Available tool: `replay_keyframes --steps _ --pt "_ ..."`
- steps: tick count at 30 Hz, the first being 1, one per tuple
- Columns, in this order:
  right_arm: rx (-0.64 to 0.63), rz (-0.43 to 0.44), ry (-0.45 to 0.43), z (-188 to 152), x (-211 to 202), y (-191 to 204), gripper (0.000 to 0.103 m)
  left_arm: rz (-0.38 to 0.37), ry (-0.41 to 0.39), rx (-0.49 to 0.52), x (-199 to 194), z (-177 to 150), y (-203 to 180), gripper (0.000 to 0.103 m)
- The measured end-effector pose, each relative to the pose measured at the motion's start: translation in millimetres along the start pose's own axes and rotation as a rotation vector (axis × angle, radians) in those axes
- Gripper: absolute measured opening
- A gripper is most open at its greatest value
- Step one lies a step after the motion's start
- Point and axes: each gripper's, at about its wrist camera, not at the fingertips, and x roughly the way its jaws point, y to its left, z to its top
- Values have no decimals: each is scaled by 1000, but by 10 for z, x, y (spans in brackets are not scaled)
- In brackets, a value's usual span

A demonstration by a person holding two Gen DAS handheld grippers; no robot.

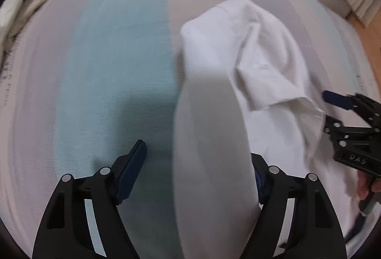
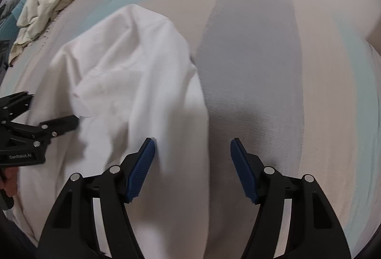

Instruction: Fold large clothes

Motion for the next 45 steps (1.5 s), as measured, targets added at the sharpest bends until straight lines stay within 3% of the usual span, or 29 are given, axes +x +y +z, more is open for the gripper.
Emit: replay_keyframes --steps 4,11,13,16,25,34,45 --pt "30 24 6 -12 65 -55 64 10 -14 11 26 10 -19 69" --pt "30 57 2 -47 43 -16 21 3 -11 23 -18 -90 -50 42" --pt "25 52 -2 -37 13 15 14 0 -11 32 -38 -80 -57 28" --pt "11 41 -8 -11 -42 66 7 -4 -16 38 -92 -134 -30 18" --pt "14 22 -47 52 -228 195 3 13 -58 67 -319 -214 -58 4" --pt "-25 1 -95 -98 -572 413 2 58 -97 115 -646 -394 -68 3" --pt "-18 -19 -148 -425 -1118 571 2 45 -186 151 -1238 -604 -221 3"
